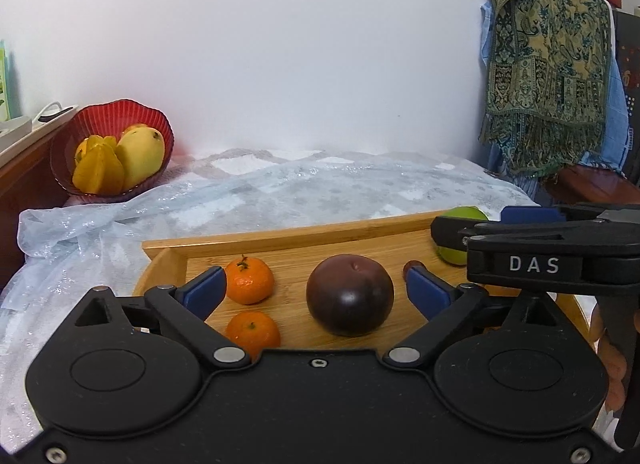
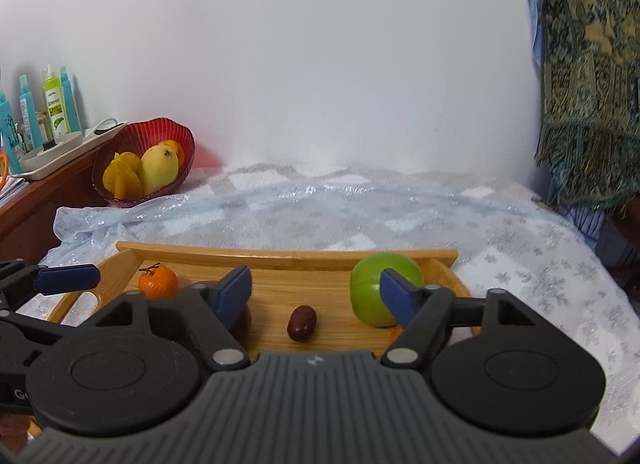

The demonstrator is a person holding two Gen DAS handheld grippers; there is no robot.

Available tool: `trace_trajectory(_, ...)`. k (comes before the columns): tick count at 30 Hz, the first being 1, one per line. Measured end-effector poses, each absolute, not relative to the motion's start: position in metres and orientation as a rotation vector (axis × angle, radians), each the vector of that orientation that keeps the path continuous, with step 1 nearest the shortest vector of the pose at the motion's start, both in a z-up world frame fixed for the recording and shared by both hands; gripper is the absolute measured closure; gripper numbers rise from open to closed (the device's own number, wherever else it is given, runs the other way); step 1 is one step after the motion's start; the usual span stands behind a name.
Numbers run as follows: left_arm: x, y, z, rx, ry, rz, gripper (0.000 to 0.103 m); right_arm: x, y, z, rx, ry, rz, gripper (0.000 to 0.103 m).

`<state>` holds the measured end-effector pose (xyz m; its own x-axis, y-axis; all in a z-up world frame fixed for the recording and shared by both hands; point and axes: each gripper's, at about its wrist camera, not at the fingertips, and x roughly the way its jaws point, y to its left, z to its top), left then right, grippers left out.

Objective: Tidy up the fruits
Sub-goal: 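Lower the plum and open the left tool while the right tool releases the date, then withdraw both open tools back from the tray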

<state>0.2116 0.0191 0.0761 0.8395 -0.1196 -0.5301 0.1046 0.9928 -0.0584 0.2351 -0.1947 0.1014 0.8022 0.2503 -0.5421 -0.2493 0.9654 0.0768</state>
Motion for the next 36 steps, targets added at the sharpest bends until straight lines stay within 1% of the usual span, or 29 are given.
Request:
trace_trajectory(6,0.204,0.022,0.076,-0.020,0.562,-0.101,0.004,0.228,-0.200,0.103,0.022,0.555,0.257,0.013)
trace_trajectory(9,0.201,0.024,0.075,-0.035,0.566,-0.096,0.004,0.225,-0.203,0.104,0.025,0.542,0.243,0.008)
trace_trajectory(12,0.199,0.027,0.073,-0.045,0.571,-0.086,0.003,0.222,-0.205,0.105,0.016,0.527,0.230,0.000)
trace_trajectory(36,0.149,0.030,0.072,-0.059,0.541,-0.058,0.001,0.172,-0.226,0.101,0.062,0.460,0.173,0.000)
